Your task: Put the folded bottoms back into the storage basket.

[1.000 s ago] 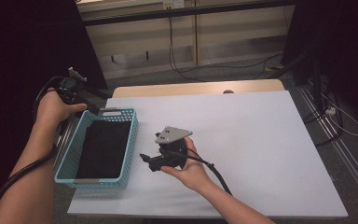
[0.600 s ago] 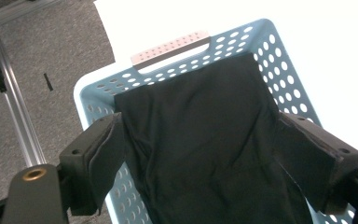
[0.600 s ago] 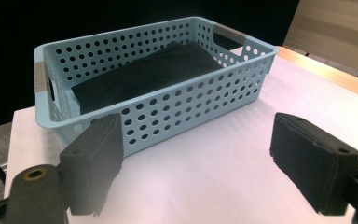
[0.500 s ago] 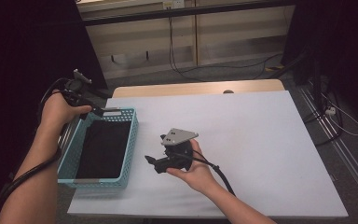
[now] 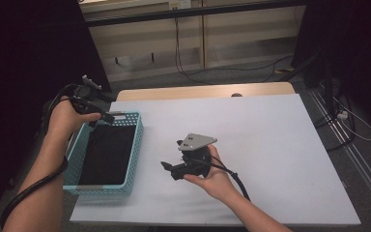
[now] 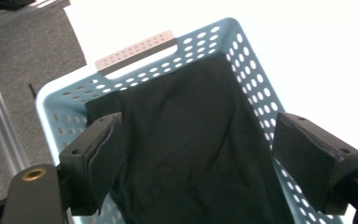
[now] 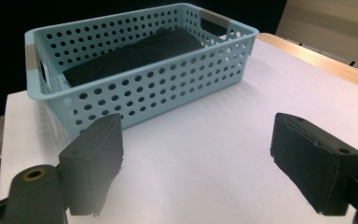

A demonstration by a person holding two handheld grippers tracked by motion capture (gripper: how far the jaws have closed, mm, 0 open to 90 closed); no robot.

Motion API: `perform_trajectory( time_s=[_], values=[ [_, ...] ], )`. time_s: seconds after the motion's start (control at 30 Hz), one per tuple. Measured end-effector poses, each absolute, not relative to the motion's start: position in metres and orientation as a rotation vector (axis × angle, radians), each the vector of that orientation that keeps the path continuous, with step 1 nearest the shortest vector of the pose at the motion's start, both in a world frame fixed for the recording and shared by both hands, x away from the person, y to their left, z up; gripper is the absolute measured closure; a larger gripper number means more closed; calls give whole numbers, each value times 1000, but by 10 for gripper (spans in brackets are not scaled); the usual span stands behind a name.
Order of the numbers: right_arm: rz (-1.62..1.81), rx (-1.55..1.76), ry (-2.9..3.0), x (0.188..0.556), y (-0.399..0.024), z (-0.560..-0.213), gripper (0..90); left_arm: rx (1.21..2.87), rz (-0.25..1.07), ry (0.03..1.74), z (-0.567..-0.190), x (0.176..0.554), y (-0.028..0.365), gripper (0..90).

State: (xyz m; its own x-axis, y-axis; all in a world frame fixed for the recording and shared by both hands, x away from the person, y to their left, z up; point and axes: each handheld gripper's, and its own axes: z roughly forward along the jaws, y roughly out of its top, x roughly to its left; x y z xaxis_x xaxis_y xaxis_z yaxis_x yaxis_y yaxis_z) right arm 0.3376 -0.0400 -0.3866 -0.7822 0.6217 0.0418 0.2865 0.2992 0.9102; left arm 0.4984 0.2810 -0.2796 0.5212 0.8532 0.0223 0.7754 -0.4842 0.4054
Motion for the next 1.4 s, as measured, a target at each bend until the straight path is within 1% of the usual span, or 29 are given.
perform_trajectory(
  time_s=[0.27, 0.6, 1.17, 1.23, 1.4],
  values=[
    [1463, 848, 2258, 335, -55, -396, 168, 2424, 300, 1313, -286, 494, 266, 174],
    [1429, 862, 2263, 333, -77, -400, 167, 2441, 267, 1214, -288, 486, 239, 171],
    [1371, 895, 2285, 329, -102, -409, 169, 2438, 224, 1092, -301, 471, 211, 169],
    [1368, 897, 2287, 329, -105, -409, 169, 2425, 189, 1071, -303, 469, 208, 169],
    [1361, 921, 2287, 329, -112, -412, 169, 2432, 181, 1029, -307, 464, 200, 166]
  ],
)
